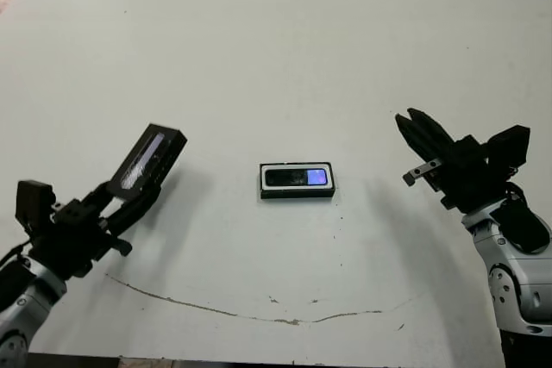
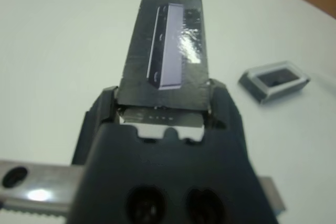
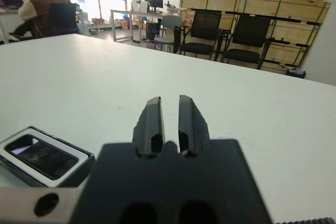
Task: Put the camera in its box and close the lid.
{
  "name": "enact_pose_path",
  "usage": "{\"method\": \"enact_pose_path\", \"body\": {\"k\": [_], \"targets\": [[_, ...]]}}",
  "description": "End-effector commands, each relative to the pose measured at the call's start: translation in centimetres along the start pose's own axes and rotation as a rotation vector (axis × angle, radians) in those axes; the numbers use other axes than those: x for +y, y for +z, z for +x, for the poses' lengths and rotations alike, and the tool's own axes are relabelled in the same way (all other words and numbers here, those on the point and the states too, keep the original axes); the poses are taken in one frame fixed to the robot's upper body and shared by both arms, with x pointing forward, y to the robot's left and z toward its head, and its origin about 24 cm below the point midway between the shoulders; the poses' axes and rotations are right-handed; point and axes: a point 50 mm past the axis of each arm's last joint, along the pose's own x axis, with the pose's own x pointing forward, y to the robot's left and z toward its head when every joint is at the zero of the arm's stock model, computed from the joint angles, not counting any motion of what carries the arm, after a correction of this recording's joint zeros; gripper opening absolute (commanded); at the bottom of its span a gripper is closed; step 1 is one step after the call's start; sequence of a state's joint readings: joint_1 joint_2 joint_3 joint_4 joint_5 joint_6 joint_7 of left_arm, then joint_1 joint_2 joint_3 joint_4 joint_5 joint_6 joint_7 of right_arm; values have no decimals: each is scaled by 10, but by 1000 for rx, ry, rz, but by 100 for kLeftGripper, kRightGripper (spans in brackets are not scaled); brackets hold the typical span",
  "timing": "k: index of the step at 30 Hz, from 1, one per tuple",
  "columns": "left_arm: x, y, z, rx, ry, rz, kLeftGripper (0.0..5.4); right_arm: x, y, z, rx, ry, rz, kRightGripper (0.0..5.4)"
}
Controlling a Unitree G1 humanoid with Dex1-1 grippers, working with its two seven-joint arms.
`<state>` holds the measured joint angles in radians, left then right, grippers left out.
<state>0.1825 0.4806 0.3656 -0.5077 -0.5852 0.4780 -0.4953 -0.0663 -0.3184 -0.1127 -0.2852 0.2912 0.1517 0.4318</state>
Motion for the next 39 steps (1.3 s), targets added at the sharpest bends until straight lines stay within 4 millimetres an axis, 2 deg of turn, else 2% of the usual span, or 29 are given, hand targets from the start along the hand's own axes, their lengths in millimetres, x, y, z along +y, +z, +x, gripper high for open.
{"method": "enact_pose_path", "body": {"k": [1, 5, 9, 14, 19, 23, 29, 39], "targets": [[4, 29, 9, -61, -34, 116, 154, 0, -6, -1, 30, -13, -3, 0], [4, 64, 33, -135, -135, 267, 154, 1, -4, 1, 32, -20, -10, 0], [-4, 72, 61, -134, -254, 362, 154, 2, -2, 1, 29, -32, -14, 0], [-12, 67, 88, -82, -379, 439, 154, 2, 1, 1, 19, -35, -19, 0], [-17, 59, 106, -33, -447, 464, 154, 0, 2, 0, 20, -43, -24, 0], [-21, 58, 115, 15, -495, 495, 154, 0, 1, 1, 20, -43, -8, 0], [-26, 50, 127, 24, -588, 391, 154, -1, 1, 1, 20, -48, -18, 0], [-39, 36, 137, 55, -704, 386, 154, -1, 1, 2, 23, -48, -5, 0]]}}
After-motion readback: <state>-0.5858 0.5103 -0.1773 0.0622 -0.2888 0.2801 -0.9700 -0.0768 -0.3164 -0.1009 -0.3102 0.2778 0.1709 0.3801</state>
